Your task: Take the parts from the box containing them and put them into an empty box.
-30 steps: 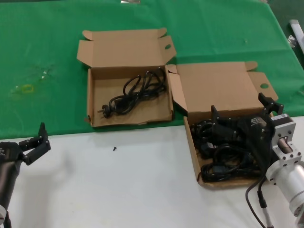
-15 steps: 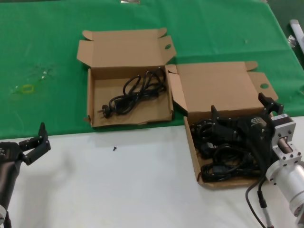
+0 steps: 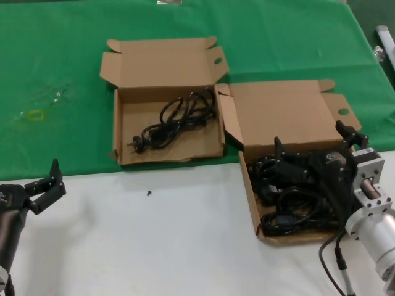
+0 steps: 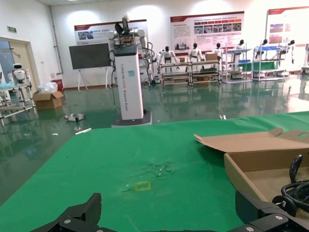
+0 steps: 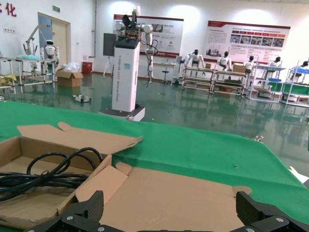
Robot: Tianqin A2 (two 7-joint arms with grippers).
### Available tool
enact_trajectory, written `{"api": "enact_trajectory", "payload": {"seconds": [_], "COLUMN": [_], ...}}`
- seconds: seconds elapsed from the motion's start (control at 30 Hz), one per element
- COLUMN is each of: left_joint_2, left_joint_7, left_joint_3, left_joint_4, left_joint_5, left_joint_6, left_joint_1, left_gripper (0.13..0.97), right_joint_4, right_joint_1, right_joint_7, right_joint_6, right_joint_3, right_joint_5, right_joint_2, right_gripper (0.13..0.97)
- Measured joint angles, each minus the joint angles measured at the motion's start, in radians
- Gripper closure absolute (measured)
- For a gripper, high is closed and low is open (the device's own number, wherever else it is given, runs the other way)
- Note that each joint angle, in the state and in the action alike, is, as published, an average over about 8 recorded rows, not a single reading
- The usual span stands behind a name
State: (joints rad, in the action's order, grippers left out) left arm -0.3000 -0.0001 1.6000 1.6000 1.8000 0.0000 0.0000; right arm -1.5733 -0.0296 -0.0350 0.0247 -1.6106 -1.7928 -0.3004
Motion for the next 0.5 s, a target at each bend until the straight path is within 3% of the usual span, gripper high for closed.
{"api": "enact_trajectory", "payload": {"seconds": [0.5], "left_joint_2": [0.000], "left_joint_7": [0.000], "left_joint_3": [0.000], "left_joint_4": [0.000], "left_joint_5": [0.000], "left_joint_6": [0.000], "left_joint_1": [0.000], "left_gripper": [0.132], "right_joint_4": [0.000], "right_joint_1": [0.000], "right_joint_7": [0.000], "right_joint_6": [0.000], "right_joint_3": [0.000], "right_joint_5": [0.000], "right_joint_2": [0.000], "right_gripper": [0.129]}}
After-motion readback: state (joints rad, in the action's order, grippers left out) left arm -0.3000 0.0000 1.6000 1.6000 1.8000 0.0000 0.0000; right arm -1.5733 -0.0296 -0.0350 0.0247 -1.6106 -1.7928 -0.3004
